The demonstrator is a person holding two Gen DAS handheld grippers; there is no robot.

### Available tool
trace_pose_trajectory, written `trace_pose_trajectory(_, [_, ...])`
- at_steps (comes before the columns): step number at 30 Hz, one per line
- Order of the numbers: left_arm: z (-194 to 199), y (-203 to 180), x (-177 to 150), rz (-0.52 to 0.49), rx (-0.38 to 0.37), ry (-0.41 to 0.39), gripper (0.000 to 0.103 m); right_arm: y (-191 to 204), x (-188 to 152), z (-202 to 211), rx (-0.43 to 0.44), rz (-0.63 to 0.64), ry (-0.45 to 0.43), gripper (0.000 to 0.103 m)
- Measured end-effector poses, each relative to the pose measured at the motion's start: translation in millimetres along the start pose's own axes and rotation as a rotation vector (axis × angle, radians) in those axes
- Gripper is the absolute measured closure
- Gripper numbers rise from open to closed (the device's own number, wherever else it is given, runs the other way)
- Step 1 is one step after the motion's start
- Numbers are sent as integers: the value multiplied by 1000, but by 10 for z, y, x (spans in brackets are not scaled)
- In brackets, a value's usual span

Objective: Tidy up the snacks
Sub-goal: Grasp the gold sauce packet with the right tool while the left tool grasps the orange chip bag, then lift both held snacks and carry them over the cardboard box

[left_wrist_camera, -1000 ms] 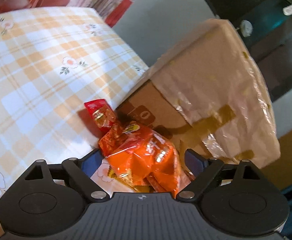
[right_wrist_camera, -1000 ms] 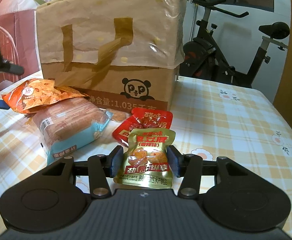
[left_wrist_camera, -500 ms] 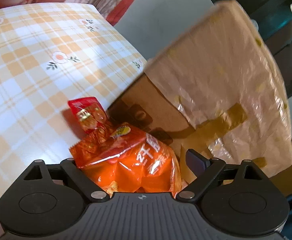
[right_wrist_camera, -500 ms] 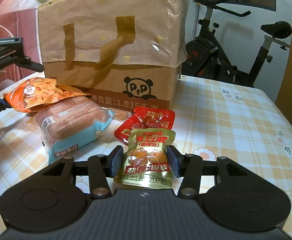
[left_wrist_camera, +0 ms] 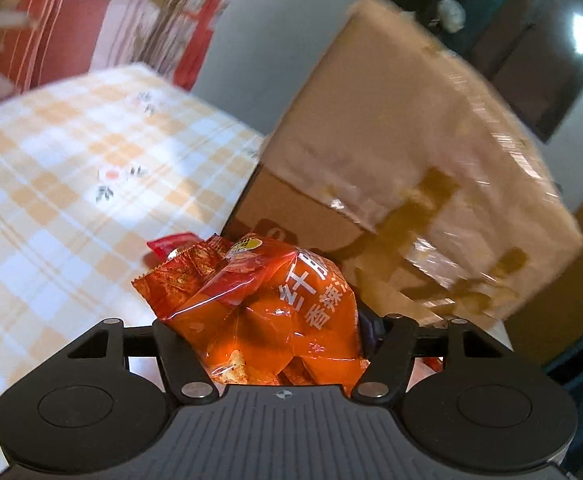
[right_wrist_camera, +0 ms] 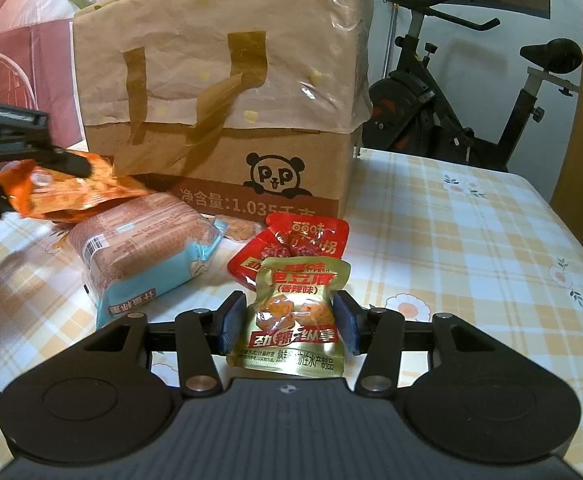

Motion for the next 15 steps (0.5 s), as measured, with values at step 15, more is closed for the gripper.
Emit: trace_pose_trajectory(15, [640, -2, 35, -196, 79, -108, 35, -3, 3, 37, -23, 16, -23, 51])
Point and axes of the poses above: each gripper's, at about its wrist camera, not at the fingertips, and z roughly against the way its jaws point, y to its left, x to its top, the point moved 7 cm from there along -z, roughly the way its jaws point, and after that the axes turned 6 degrees about -y, right-handed, at the moved point
